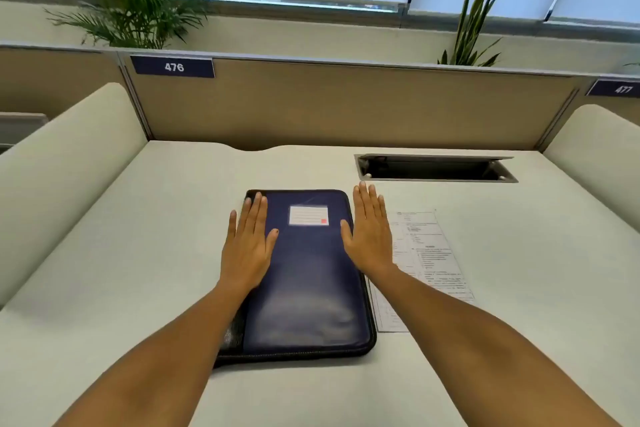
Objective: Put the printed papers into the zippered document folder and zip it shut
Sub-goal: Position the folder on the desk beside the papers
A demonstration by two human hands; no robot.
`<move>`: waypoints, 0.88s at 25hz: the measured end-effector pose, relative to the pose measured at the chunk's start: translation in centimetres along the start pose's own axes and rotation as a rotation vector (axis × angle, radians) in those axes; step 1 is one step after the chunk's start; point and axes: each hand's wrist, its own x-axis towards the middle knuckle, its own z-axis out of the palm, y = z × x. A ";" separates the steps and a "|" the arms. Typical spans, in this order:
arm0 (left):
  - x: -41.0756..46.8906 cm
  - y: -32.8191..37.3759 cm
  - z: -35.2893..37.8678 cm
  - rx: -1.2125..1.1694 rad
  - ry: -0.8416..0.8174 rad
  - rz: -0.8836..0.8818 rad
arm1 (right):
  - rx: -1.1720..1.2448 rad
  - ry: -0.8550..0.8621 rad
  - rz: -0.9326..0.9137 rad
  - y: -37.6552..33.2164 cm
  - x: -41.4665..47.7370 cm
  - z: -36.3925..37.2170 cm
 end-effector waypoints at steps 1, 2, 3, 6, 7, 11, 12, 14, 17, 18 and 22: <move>-0.8 -0.1 0.5 0.005 -0.038 -0.035 | 0.001 -0.053 0.037 0.1 -0.7 0.4; -1.3 -0.3 1.0 0.007 -0.069 -0.046 | 0.013 -0.121 0.050 0.3 -1.2 0.7; -2.2 -0.5 1.6 0.007 -0.098 -0.073 | 0.006 -0.174 0.070 0.5 -2.0 1.3; -3.7 -1.0 2.9 -0.054 -0.180 -0.122 | 0.026 -0.267 0.098 0.9 -3.6 2.9; -3.7 -1.0 2.9 -0.081 -0.188 -0.133 | 0.044 -0.275 0.112 1.0 -3.8 3.3; -4.0 -0.8 3.0 -0.126 -0.198 -0.143 | 0.077 -0.283 0.137 1.4 -4.5 4.5; -4.1 -0.8 3.0 -0.124 -0.202 -0.136 | 0.082 -0.285 0.140 1.5 -4.6 4.6; -4.2 -0.8 3.1 -0.107 -0.206 -0.133 | 0.088 -0.269 0.131 1.8 -4.5 4.7; -4.4 -1.0 3.4 -0.090 -0.205 -0.134 | 0.141 -0.217 0.131 2.1 -3.6 4.5; -4.4 -1.1 3.5 -0.080 -0.206 -0.127 | 0.163 -0.200 0.139 2.2 -3.1 4.5; -4.4 -1.3 3.9 -0.047 -0.205 -0.124 | 0.227 -0.126 0.151 2.0 0.6 5.3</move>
